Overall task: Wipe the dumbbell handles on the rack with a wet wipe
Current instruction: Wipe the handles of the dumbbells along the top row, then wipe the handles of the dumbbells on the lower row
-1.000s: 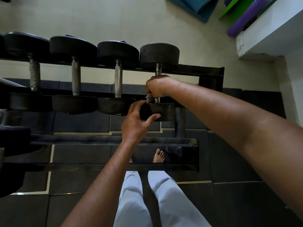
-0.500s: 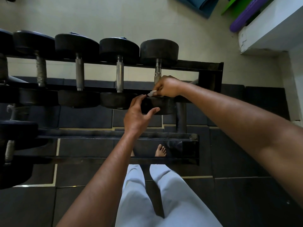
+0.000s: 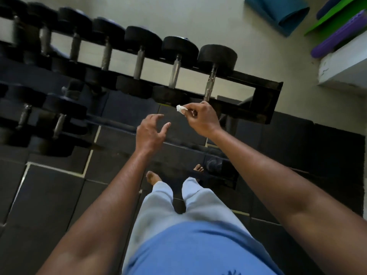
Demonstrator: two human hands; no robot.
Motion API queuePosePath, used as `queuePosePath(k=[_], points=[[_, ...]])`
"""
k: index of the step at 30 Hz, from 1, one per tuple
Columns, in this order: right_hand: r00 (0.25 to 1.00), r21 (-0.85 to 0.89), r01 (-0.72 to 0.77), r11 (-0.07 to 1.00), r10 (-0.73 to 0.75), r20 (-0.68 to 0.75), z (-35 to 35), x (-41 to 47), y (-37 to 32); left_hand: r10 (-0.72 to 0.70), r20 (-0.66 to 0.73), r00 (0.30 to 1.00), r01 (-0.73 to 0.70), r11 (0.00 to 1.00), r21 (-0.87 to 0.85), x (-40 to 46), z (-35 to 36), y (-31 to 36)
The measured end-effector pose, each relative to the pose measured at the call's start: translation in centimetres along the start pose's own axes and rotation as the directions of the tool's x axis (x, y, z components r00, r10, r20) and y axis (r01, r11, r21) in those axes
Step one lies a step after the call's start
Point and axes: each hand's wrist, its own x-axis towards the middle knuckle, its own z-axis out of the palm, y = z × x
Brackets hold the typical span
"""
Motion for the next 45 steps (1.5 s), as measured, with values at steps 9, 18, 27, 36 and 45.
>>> queuePosePath(k=[9, 18, 27, 36, 45], points=[[0.953, -0.046, 0.247, 0.968, -0.235, 0.190, 10.0, -7.9, -12.9, -0.179, -0.199, 0.964, 0.197, 0.978, 0.074, -12.4, -9.5, -9.8], [0.858, -0.027, 0.463, 0.886, -0.440, 0.265, 24.6, -15.6, -29.8, -0.337, -0.400, 0.853, 0.390, 0.919, 0.059, -27.6, -22.0, -24.6], [0.755, 0.025, 0.579, 0.815, -0.548, 0.360, 39.6, -19.9, -46.2, -0.427, -0.547, 0.720, 0.518, 0.855, 0.014, -36.2, -32.9, -40.5], [0.682, 0.161, 0.572, 0.804, -0.576, 0.451, 55.1, -15.3, -62.7, -0.500, -0.582, 0.642, 0.604, 0.797, -0.018, -34.4, -45.7, -57.3], [0.661, 0.194, 0.558, 0.807, -0.574, 0.483, 67.5, -5.8, -80.7, -0.551, -0.559, 0.619, 0.641, 0.766, -0.044, -27.1, -61.6, -73.1]])
